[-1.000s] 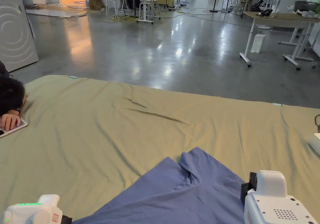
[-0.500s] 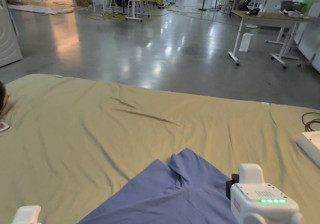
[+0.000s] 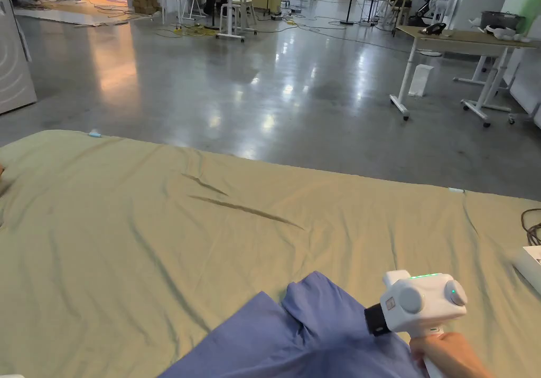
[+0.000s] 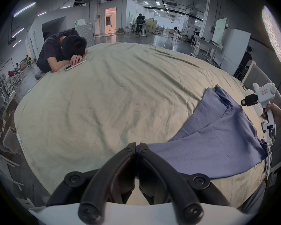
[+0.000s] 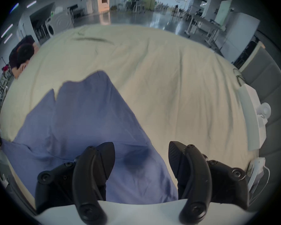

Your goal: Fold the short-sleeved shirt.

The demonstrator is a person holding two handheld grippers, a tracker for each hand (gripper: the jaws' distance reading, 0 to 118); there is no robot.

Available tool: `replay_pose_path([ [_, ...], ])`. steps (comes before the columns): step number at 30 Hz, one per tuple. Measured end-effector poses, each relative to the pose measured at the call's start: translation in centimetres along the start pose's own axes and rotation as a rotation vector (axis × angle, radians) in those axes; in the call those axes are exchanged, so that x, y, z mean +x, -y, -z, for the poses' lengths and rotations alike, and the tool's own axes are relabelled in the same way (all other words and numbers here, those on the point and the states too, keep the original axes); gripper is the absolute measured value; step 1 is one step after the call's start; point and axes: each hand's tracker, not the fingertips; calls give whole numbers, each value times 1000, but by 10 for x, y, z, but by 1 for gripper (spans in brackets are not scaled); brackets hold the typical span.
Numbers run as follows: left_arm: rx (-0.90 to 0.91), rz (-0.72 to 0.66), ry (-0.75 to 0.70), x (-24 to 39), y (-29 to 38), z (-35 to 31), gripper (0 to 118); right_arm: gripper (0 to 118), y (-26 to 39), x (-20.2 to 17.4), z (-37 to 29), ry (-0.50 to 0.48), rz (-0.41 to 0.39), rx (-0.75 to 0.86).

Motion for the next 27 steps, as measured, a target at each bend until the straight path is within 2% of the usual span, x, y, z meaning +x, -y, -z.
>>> replay_pose_path([
  [4, -16, -1, -15, 2, 1, 2, 4, 74, 2, -8, 32, -3, -61, -80],
  [6, -20, 4, -21, 4, 4, 1, 4, 73, 4, -8, 34, -5, -36, -51],
  [8, -32, 13, -32, 3, 3, 5, 4, 67, 8, -10, 31, 0, 3, -33],
  [12, -45, 13, -38, 4, 1, 6, 4, 43, 8, -10, 28, -28, 4, -20],
  [14, -45, 21, -41, 7, 0, 6, 4, 10, 7, -9, 24, -25, 21, -11],
  [15, -42, 23, -45, 5, 0, 9, 4, 4, 8, -8, 21, -22, 26, 0],
  [19, -32, 18, -42, 6, -2, 10, 4, 3, 16, -13, 5, -19, 23, 55],
  [21, -24, 19, -37, 6, -5, 9, 4, 3, 19, -11, -8, -17, 49, 107],
  [24, -2, 28, -32, 7, -10, 5, 4, 3, 25, -10, -41, -19, 85, 204],
  [27, 32, 23, -17, 10, -18, -4, 4, 3, 34, -9, -80, -20, 79, 292],
])
